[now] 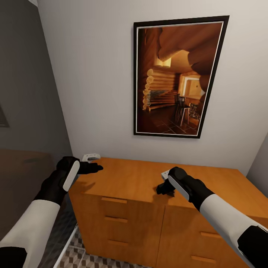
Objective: Take the four mousetraps from the cabinet in the bathroom and place them on the bathroom floor. Make sure all four end up on the same floor surface, and ensure that at least two of them are either under or directly next to the same bathroom sink.
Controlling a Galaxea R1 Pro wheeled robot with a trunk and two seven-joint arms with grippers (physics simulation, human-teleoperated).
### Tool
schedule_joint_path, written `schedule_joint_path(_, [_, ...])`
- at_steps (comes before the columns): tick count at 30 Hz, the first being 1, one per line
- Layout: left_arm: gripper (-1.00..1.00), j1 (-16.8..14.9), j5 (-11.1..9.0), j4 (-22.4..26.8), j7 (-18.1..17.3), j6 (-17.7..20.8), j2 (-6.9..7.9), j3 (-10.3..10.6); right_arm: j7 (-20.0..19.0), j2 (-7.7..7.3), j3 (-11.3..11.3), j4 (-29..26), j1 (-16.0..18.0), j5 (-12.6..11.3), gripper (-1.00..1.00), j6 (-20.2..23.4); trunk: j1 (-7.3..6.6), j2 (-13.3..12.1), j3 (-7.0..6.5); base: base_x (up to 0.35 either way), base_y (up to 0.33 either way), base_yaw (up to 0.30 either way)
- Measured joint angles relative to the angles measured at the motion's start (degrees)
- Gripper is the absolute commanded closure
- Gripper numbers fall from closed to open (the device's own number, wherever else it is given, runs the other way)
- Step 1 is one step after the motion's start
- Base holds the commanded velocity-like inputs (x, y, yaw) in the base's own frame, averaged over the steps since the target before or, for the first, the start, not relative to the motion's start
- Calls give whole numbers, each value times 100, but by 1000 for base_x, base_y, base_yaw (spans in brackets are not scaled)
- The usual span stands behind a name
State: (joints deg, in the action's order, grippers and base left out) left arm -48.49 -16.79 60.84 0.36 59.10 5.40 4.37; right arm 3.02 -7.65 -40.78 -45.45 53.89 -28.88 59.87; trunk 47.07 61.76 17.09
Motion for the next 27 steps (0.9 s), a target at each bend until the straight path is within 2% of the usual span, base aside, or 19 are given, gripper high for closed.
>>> schedule_joint_path(27, [-100, -4, 8, -45, 2, -6, 3, -1, -81, -11, 45, 0, 160, -13, -100, 0, 0, 0, 0, 28, 0, 0])
